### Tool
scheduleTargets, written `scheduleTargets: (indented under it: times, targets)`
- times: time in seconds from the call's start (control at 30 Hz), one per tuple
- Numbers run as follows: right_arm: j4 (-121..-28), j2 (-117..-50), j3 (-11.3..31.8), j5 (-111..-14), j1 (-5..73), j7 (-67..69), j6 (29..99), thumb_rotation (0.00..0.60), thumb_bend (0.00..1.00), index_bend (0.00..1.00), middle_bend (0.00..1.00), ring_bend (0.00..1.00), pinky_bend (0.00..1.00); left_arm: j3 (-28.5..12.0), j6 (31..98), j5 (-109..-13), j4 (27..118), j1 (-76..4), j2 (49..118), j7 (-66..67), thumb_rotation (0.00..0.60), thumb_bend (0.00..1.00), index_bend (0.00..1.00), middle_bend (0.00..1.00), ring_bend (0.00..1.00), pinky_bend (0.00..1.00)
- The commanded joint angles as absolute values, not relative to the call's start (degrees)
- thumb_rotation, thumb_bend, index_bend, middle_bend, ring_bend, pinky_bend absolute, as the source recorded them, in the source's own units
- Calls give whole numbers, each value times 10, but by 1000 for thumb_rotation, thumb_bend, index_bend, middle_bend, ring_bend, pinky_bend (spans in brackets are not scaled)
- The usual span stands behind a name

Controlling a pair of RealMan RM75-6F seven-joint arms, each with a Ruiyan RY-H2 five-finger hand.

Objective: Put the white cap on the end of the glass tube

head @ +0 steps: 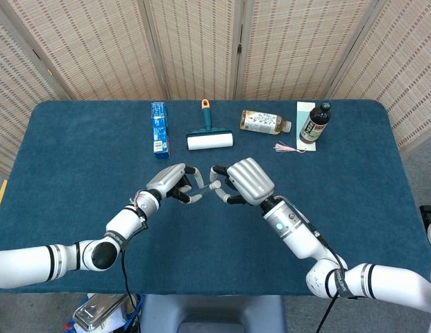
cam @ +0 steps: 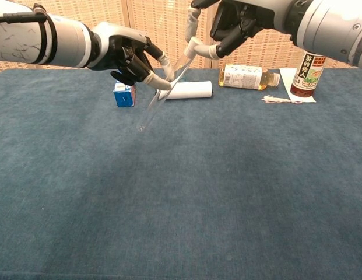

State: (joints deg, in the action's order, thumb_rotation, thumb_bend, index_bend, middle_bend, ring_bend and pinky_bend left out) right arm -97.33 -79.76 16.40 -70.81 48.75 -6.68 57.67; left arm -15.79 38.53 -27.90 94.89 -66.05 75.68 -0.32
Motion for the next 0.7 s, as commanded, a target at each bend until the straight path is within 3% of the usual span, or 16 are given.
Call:
scheduleTargets:
  times: [0.03, 0.37, 0.7]
  targets:
    - [-973, -798, 164, -707, 487, -66, 577, 600, 219, 711, 1000, 1000, 1000, -157, 385, -279, 948, -660, 757, -4, 600, 472, 694, 1000, 1000, 1000]
    - [-970, -798, 166, -701, 487, -58, 574, 600, 13, 498, 1000, 1000, 1000, -154, 383, -282, 941, -659, 757, -4, 600, 472, 693, 1000, 1000, 1000]
    - [-986, -770, 170, -715, 467, -42, 600, 600, 0, 345, 1000, 1000, 1000, -121, 409, -310, 935, -652, 745, 37, 600, 472, 693, 1000, 1000, 1000]
